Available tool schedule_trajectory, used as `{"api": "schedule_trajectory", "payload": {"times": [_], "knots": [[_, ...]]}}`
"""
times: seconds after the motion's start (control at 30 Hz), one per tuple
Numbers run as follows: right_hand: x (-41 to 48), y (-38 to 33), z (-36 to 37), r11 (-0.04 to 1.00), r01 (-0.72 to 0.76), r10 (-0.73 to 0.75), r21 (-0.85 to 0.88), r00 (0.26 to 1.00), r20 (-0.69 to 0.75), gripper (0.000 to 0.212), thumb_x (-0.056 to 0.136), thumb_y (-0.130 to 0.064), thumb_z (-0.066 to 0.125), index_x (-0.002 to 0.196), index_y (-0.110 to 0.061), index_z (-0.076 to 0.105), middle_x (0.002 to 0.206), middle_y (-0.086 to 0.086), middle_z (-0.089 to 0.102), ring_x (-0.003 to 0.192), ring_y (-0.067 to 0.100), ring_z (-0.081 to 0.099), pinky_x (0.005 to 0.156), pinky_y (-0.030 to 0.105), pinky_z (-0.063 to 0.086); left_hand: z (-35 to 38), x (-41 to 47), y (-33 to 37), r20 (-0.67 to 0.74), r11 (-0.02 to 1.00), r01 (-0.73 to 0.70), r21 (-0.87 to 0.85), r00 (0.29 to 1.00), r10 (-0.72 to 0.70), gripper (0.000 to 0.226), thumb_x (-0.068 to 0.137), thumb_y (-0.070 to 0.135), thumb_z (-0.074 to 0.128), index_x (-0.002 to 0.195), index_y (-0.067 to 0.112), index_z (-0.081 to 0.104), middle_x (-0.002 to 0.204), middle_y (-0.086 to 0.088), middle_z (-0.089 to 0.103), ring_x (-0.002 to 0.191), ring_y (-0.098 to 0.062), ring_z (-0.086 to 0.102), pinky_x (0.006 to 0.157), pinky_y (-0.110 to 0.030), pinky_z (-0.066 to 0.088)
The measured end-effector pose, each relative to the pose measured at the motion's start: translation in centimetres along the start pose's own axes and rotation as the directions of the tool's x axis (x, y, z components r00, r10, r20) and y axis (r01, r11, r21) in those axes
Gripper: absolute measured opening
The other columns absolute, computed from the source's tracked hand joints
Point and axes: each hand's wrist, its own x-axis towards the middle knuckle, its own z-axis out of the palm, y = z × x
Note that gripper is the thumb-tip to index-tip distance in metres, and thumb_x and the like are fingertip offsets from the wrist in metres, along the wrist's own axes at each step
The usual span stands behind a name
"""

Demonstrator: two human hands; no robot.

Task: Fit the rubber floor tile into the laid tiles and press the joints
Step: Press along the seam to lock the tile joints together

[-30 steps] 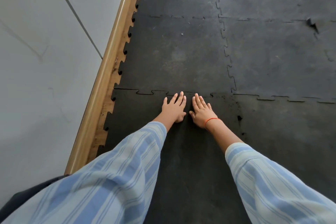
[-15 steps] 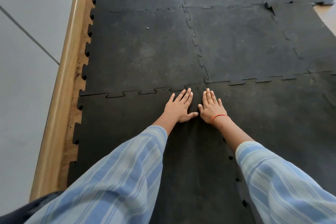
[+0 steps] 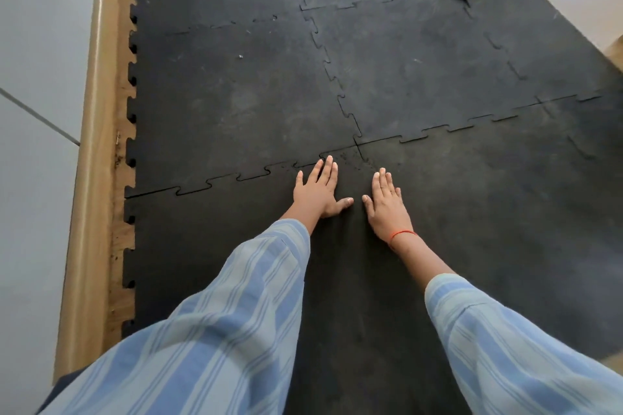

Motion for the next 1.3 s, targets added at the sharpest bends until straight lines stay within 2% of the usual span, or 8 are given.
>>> {"api": "schedule_trajectory", "payload": {"times": [0.27, 0.5, 0.7, 0.83, 0.93, 1.1, 1.17, 1.3], "knots": [[-4.3, 1.9, 1.7, 0.948, -0.283, 0.302, 0.146, 0.945, -0.127, 0.057, 0.103, -0.035, 0.018, 0.153, -0.011, 0.003, 0.162, 0.003, -0.006, 0.149, 0.019, -0.009, 0.119, 0.042, -0.005, 0.7, 1.4, 4.6, -0.123, 0.936, 0.206, -0.285, 0.961, -0.249, 0.104, 0.084, 0.081, 0.022, 0.153, 0.014, -0.018, 0.159, -0.001, -0.029, 0.147, -0.022, -0.026, 0.111, -0.063, -0.012], [-4.0, 1.9, 3.0, 0.943, -0.334, 0.329, 0.010, 0.922, -0.205, 0.058, 0.103, -0.037, 0.014, 0.152, -0.013, -0.005, 0.161, 0.002, -0.013, 0.148, 0.018, -0.012, 0.118, 0.048, -0.008, 2.0, 2.5, 6.0, -0.247, 0.919, 0.268, -0.290, 0.907, -0.342, 0.107, 0.081, 0.084, 0.019, 0.154, 0.013, -0.017, 0.161, -0.005, -0.023, 0.148, -0.024, -0.021, 0.110, -0.066, -0.011], [-4.0, 1.9, 3.5, 0.938, -0.346, 0.329, -0.023, 0.908, -0.260, 0.058, 0.102, -0.035, 0.016, 0.152, -0.011, -0.002, 0.161, 0.003, -0.009, 0.149, 0.019, -0.010, 0.116, 0.049, -0.011, 2.2, 2.8, 6.0, -0.248, 0.923, 0.272, -0.272, 0.907, -0.340, 0.107, 0.081, 0.084, 0.017, 0.153, 0.014, -0.018, 0.161, -0.006, -0.025, 0.148, -0.026, -0.022, 0.110, -0.066, -0.010], [-3.8, 2.2, 3.0, 0.953, -0.302, 0.292, -0.018, 0.933, -0.210, 0.059, 0.102, -0.037, 0.014, 0.152, -0.012, -0.007, 0.161, 0.003, -0.014, 0.148, 0.019, -0.013, 0.118, 0.050, -0.009, 2.2, 2.6, 5.4, -0.259, 0.945, 0.233, -0.229, 0.921, -0.290, 0.105, 0.082, 0.083, 0.019, 0.154, 0.015, -0.016, 0.161, -0.006, -0.024, 0.148, -0.026, -0.021, 0.112, -0.065, -0.008], [-4.7, 4.0, 2.3, 0.967, -0.255, 0.251, -0.017, 0.959, -0.134, 0.059, 0.102, -0.039, 0.012, 0.151, -0.014, -0.009, 0.160, -0.001, -0.016, 0.148, 0.016, -0.014, 0.118, 0.050, -0.009, 4.0, 0.9, 5.4, -0.315, 0.984, 0.120, -0.132, 0.936, -0.157, 0.096, 0.086, 0.078, 0.015, 0.154, 0.017, -0.014, 0.161, -0.003, -0.023, 0.149, -0.021, -0.019, 0.114, -0.059, -0.009], [-10.1, 5.6, 4.1, 0.891, -0.444, 0.446, 0.095, 0.818, -0.363, 0.063, 0.098, -0.043, 0.008, 0.152, -0.011, 0.008, 0.162, 0.001, 0.002, 0.149, 0.017, 0.000, 0.117, 0.051, -0.004, 6.5, -1.1, 7.2, -0.324, 0.990, -0.132, 0.041, 0.936, 0.139, 0.089, 0.088, 0.076, 0.016, 0.155, 0.025, -0.011, 0.162, 0.006, -0.018, 0.150, -0.014, -0.014, 0.118, -0.056, -0.009], [-9.8, 5.4, 4.5, 0.907, -0.418, 0.402, 0.047, 0.830, -0.386, 0.067, 0.094, -0.043, 0.001, 0.152, -0.011, 0.007, 0.162, 0.002, 0.002, 0.149, 0.018, 0.000, 0.116, 0.050, -0.007, 6.5, -1.0, 7.2, -0.316, 0.990, -0.134, 0.045, 0.938, 0.141, 0.088, 0.088, 0.076, 0.016, 0.155, 0.025, -0.011, 0.162, 0.006, -0.018, 0.150, -0.013, -0.014, 0.118, -0.055, -0.009], [-8.9, 5.5, 4.9, 0.906, -0.424, 0.391, -0.011, 0.846, -0.363, 0.064, 0.096, -0.039, 0.006, 0.152, -0.009, 0.009, 0.162, 0.004, 0.006, 0.149, 0.020, 0.005, 0.115, 0.053, -0.003, 6.4, -0.9, 7.1, -0.264, 0.989, -0.133, 0.067, 0.953, 0.146, 0.088, 0.088, 0.076, 0.015, 0.154, 0.025, -0.016, 0.161, 0.006, -0.023, 0.149, -0.014, -0.019, 0.115, -0.054, -0.013]]}}
